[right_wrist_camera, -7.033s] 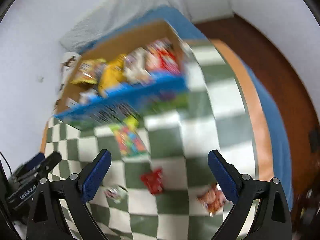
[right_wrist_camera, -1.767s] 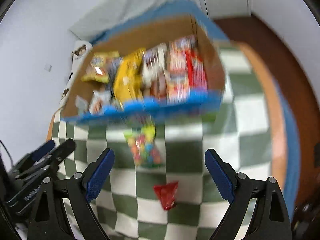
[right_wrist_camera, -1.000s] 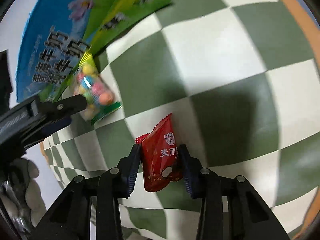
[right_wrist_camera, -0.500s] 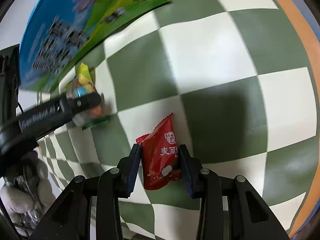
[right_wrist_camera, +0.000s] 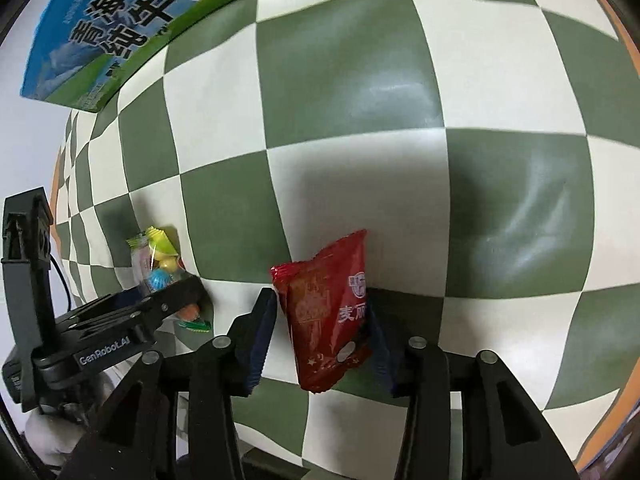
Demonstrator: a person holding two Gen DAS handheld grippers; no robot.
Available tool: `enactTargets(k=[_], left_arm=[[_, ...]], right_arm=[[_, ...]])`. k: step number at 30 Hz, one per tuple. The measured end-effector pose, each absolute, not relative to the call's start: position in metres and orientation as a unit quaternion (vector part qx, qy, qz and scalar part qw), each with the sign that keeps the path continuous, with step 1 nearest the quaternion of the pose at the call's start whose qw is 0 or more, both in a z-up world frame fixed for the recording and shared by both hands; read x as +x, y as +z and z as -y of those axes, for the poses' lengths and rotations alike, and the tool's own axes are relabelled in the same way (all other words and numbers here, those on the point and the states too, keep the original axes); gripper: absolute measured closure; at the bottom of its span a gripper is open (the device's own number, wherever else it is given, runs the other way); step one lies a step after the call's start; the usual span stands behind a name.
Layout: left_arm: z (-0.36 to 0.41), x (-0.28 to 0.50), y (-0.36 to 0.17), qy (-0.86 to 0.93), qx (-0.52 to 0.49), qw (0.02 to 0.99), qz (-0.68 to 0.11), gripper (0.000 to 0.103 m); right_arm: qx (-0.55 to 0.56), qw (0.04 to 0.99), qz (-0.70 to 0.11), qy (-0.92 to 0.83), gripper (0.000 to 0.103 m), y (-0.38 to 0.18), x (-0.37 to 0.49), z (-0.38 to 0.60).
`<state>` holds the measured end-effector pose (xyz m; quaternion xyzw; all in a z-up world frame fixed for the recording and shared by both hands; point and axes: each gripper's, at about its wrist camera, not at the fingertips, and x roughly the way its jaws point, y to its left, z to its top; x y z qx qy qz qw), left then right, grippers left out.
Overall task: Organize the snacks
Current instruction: 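Carry both packs over the cardboard box with both tools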
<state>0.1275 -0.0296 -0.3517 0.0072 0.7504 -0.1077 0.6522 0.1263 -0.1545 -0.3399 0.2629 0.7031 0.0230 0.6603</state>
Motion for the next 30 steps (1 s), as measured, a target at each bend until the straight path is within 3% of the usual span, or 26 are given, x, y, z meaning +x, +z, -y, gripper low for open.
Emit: enactTargets(k=[11, 13, 14, 20, 25, 30], left_arm=[[0.006, 0.127, -0.36, -0.094, -0.016, 0.66, -0.745, 0.042], [-0.007, 0.135, -0.354, -0.086, -0.002, 0.673, -0.735, 0.055], [-0.009, 0.143, -0.346, -0.086, 0.003, 0.677, -0.731, 0.056], [-0.002, 0.13, -0.332, -0.098, 0.021, 0.685, -0.722, 0.058], [0.013, 0.128, -0.294, -0.131, 0.007, 0.696, -0.706, 0.058], [0.028, 0.155, -0.219, -0.179, -0.024, 0.726, -0.663, 0.058]], right_arm=[[0.305, 0.652, -0.695, 0.008, 0.048, -0.342, 0.124, 0.167], [0.298, 0.656, -0.693, 0.005, 0.053, -0.341, 0.121, 0.17], [0.292, 0.661, -0.692, 0.003, 0.058, -0.336, 0.114, 0.188], [0.283, 0.685, -0.671, 0.012, 0.059, -0.323, 0.111, 0.188], [0.305, 0.704, -0.64, 0.036, 0.06, -0.287, 0.116, 0.197], [0.32, 0.744, -0.583, 0.065, 0.06, -0.218, 0.14, 0.22]])
